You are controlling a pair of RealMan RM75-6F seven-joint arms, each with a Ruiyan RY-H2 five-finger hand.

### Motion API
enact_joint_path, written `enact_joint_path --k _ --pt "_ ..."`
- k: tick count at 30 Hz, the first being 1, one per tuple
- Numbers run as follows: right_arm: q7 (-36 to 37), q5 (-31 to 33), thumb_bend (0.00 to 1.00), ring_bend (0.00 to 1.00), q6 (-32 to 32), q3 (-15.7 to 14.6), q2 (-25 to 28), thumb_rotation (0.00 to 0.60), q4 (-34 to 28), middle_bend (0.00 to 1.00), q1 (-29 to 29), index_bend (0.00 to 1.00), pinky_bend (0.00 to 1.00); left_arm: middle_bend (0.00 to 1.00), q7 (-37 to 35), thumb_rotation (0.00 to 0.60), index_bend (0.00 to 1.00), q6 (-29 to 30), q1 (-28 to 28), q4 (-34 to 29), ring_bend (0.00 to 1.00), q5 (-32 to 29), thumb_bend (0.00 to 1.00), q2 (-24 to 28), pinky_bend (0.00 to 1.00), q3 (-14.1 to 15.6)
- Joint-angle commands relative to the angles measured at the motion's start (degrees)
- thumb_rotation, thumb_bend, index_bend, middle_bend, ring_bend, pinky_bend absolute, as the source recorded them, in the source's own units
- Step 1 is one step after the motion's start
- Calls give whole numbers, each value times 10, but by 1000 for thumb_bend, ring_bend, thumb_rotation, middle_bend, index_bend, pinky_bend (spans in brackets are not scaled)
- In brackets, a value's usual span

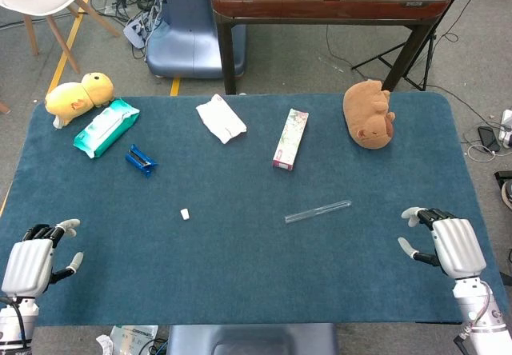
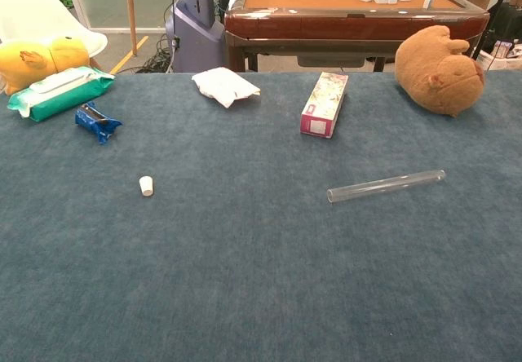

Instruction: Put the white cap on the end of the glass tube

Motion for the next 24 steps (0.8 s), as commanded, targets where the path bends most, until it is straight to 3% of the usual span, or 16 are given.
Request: enact_joint_path --k 1,17,19,24 --pt "-1 2 254 436 -2 0 0 600 0 503 1 403 502 402 0 600 279 -2 0 0 359 -2 287 0 196 1" --pt "-4 3 253 436 1 7 4 600 -4 503 5 403 501 402 -17 600 279 -29 -16 7 361 -2 286 13 202 -3" --pt "-4 4 254 436 4 10 6 600 -5 503 5 403 501 402 -28 600 279 -41 -24 12 373 0 286 18 275 -5" --pt "-6 7 254 436 8 18 11 600 -7 503 7 403 501 486 -46 600 270 -84 -58 26 510 5 286 28 660 -14"
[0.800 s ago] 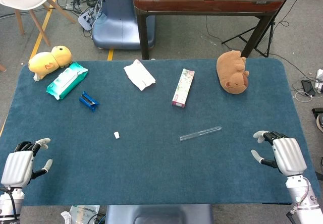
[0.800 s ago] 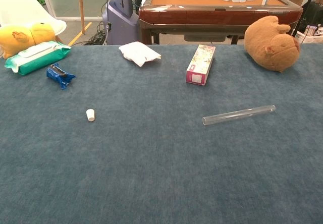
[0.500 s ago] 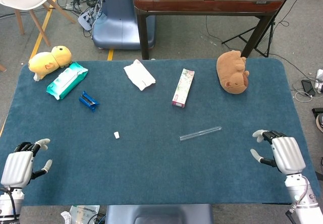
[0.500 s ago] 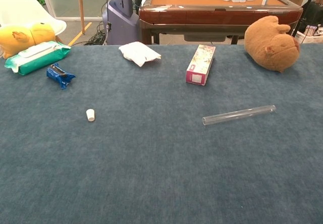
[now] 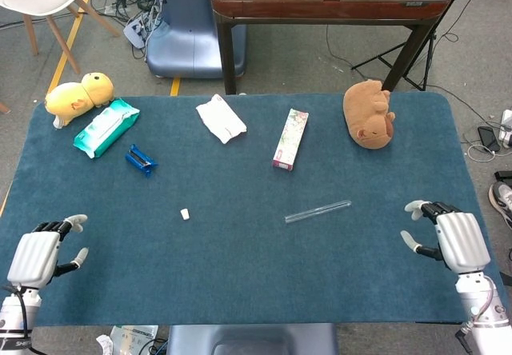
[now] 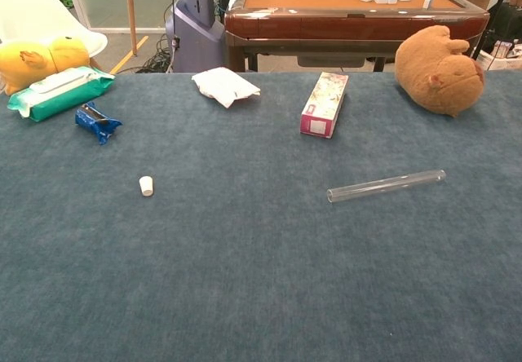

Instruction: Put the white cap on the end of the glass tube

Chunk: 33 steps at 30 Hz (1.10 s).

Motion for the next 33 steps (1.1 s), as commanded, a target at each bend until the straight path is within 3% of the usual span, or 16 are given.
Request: enact_joint_path --k 1,6,8,11,18,24,33 --pt "-2 0 254 436 2 2 2 600 -2 503 1 403 499 522 -15 600 263 -36 -28 9 559 7 286 10 737 -7" --pt "-2 6 254 436 -5 7 7 600 -6 504 6 403 477 721 -67 600 233 -122 -86 20 741 13 286 24 916 -15" --pt "-5 7 254 436 -7 8 8 600 -8 505 8 403 477 848 -81 600 230 -155 -110 30 855 15 291 25 980 -18" --pt "-9 12 254 437 -11 10 8 600 -11 515 11 403 477 987 -113 600 229 -214 -148 45 987 12 359 22 1000 -20" --pt "-26 27 254 443 -22 14 9 600 -18 530 17 403 477 1000 -149 600 226 -327 -227 81 1000 3 557 4 1000 -23" --pt "-33 38 254 445 -31 15 4 600 -18 532 22 403 477 1000 -139 600 197 -402 -279 102 1000 -36 629 -17 1000 -27" --pt "-25 47 254 446 -32 12 -4 600 -6 532 19 403 477 1000 -118 600 181 -457 -324 128 1000 -90 677 -49 1000 -26"
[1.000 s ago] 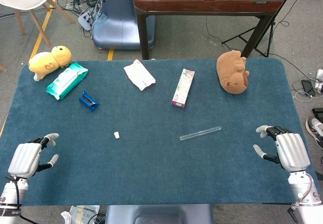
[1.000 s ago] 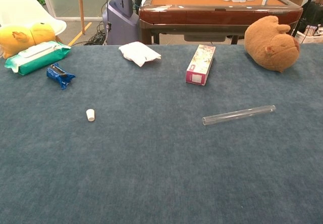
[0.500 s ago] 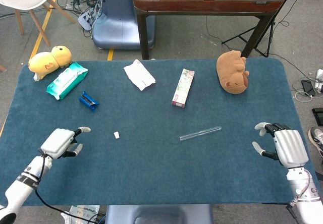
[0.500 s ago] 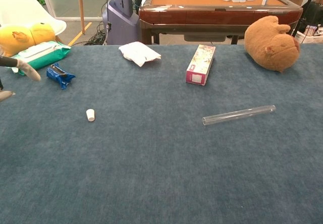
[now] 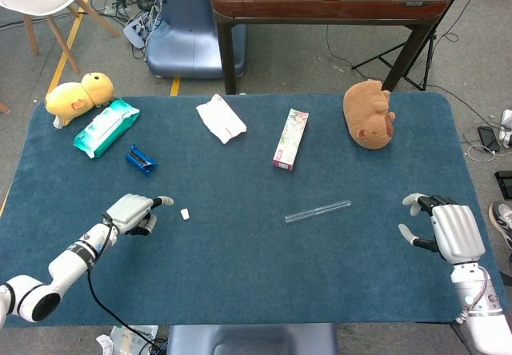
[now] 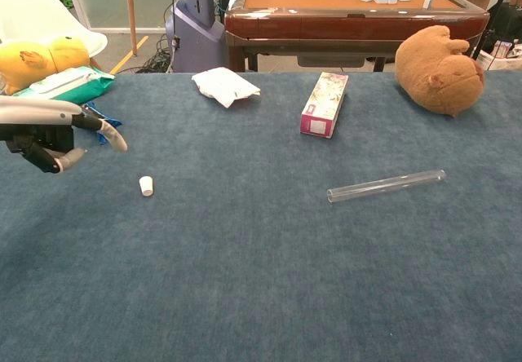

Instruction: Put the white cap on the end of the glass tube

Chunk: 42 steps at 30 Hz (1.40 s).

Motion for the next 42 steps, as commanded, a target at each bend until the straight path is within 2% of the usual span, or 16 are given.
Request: enact_joint_path --k 1,16,42 --pt "3 3 254 446 0 -1 -1 600 3 532 -2 403 477 1000 8 600 180 -12 -13 10 1000 -15 677 -12 1000 1" --pt "3 1 254 446 9 -6 1 600 2 532 -10 403 477 1000 22 600 165 -48 -48 63 1000 -69 677 -57 1000 14" --pt "8 9 254 449 9 -8 2 600 7 532 -16 403 477 1000 23 600 165 -67 -73 89 1000 -91 677 -86 1000 32"
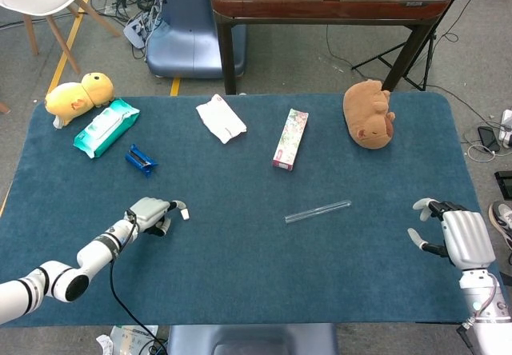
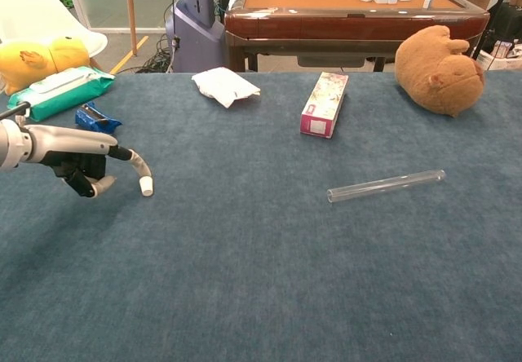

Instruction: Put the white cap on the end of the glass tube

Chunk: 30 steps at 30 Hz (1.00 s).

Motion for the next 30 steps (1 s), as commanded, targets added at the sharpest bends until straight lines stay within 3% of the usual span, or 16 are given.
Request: enact_joint_path --k 1,30 --pt "1 0 253 449 0 0 -1 600 1 532 0 403 477 1000 1 600 165 -2 -2 0 1000 -2 677 0 1000 1" --pt "4 -9 254 449 5 1 -2 600 -1 532 -1 403 477 1000 32 600 167 47 10 -93 1000 15 673 44 1000 25"
